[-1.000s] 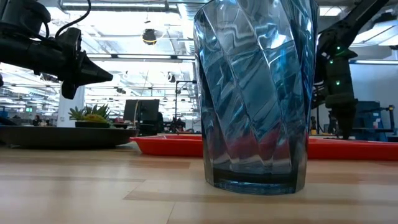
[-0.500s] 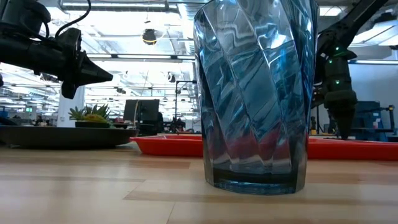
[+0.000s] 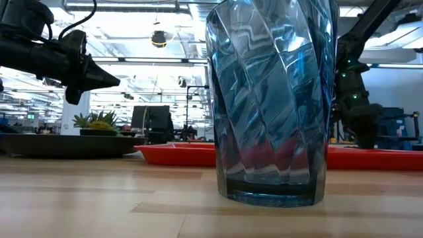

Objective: Pick and place plate/cup/fork/spoon on tray
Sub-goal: Prepare the red serving tray, then put the black plate in the center of the red serving tray

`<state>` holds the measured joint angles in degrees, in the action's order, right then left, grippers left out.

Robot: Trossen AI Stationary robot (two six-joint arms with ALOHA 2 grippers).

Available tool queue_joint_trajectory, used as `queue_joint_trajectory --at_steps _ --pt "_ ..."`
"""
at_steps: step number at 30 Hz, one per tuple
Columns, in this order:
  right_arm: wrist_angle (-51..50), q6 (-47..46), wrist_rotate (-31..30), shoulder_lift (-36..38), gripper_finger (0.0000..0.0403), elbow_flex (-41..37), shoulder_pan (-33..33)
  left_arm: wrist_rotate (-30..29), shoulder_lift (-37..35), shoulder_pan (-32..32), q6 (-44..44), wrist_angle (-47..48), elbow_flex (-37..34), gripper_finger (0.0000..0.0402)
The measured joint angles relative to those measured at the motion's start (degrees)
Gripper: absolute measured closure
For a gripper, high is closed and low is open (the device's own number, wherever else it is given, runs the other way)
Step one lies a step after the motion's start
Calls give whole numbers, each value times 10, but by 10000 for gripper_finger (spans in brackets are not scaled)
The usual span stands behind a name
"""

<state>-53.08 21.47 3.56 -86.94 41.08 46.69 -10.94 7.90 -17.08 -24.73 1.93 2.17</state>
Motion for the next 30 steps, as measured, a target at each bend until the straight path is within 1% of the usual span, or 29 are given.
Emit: queue_joint_trajectory --at_steps 3,11,16,19,21,25,30 --pt "1 0 11 0 393 0 -2 0 0 0 0 0 0 401" --pt "6 0 15 0 393 1 -2 0 0 0 0 0 0 401" --pt "-1 1 15 4 385 24 6 15 0 0 -3 3 1 401" --pt "0 13 12 22 387 44 17 20 7 0 -3 39 13 401" --pt "1 15 12 39 390 55 29 24 14 0 2 77 31 402" --pt "1 15 17 82 393 69 56 35 36 0 16 117 65 401" --pt "13 11 61 138 391 75 67 51 80 0 17 141 101 401"
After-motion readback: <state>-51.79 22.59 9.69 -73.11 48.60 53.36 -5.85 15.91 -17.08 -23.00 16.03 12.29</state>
